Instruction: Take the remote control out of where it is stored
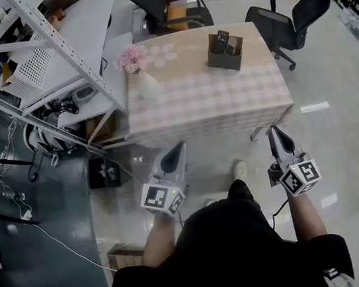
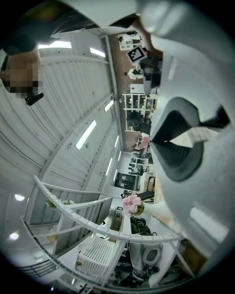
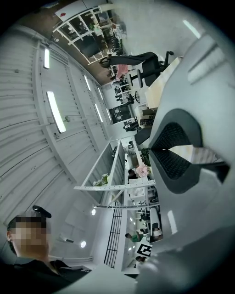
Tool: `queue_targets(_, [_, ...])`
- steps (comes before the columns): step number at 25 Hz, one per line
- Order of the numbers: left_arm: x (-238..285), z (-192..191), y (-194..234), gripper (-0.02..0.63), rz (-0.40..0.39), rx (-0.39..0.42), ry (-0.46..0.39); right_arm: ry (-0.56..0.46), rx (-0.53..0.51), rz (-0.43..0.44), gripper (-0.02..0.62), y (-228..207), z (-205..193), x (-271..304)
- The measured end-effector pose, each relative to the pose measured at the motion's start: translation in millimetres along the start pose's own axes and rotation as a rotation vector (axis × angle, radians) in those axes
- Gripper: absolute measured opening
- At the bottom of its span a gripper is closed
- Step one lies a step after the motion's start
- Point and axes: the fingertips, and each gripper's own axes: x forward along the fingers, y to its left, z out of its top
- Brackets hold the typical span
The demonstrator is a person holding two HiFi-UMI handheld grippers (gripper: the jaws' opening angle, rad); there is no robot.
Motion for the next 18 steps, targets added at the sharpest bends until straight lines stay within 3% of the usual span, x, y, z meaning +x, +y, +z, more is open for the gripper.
queue_targets(18, [172,1,21,0.000,0.040,0.014,0.035,0.042,0.014,0.050,0.005,-149,33,119])
